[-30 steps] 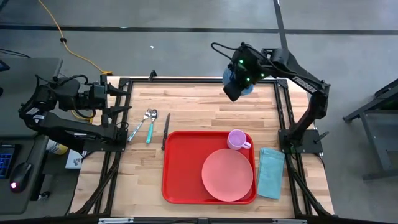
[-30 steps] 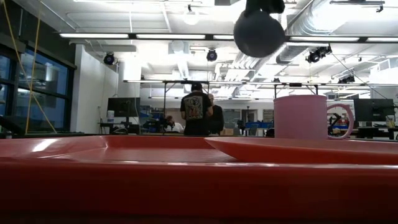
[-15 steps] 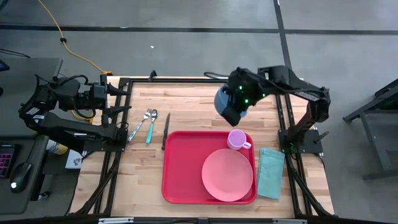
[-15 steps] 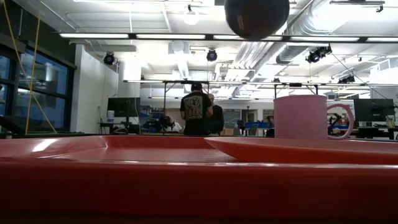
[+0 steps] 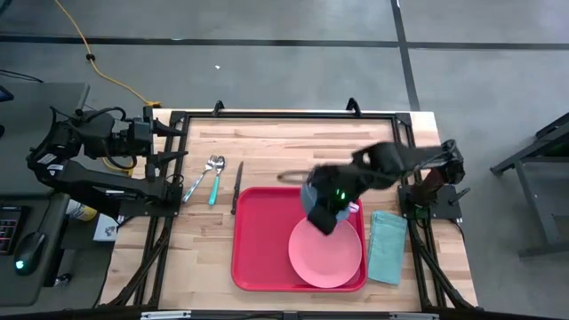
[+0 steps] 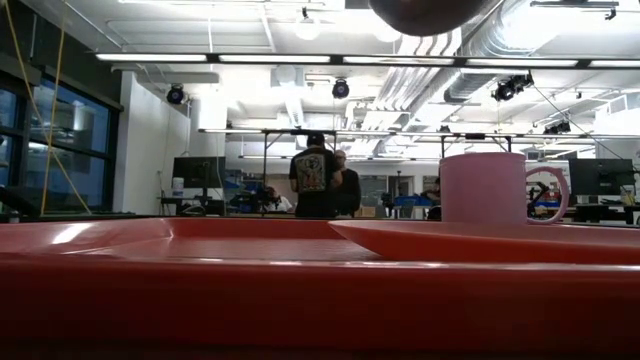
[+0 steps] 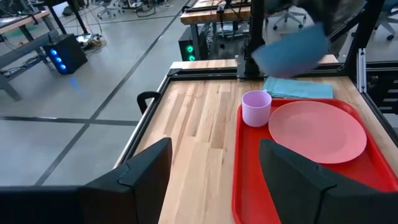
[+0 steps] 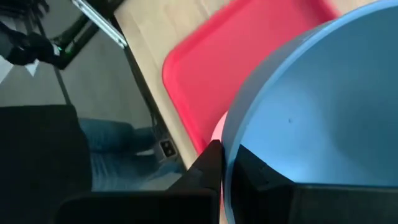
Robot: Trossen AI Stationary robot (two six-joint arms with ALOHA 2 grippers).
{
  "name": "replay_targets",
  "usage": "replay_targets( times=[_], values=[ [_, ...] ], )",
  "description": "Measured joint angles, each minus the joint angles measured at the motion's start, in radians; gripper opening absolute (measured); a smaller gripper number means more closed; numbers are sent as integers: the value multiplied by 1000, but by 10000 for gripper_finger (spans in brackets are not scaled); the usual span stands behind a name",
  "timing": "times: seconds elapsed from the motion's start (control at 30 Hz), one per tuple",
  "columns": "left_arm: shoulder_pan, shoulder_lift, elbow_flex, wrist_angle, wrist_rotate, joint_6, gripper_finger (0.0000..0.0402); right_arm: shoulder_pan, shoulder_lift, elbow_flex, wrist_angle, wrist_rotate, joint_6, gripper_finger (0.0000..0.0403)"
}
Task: Set up tray
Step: Put the blue bowl into the pink plate
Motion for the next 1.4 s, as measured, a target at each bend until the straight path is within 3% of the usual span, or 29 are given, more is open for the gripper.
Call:
replay_targets(
  times=[0.47,0.83,1.4],
  values=[
    [0,0,0,1,5,14,273,161,185,-2,-102,13,243,0],
    [0,0,0,20,5,-32,273,229,262,-1,-166,152,379,0],
    [0,0,0,22,49,-30,273,251,435,-2,-66,99,622,0]
  ],
)
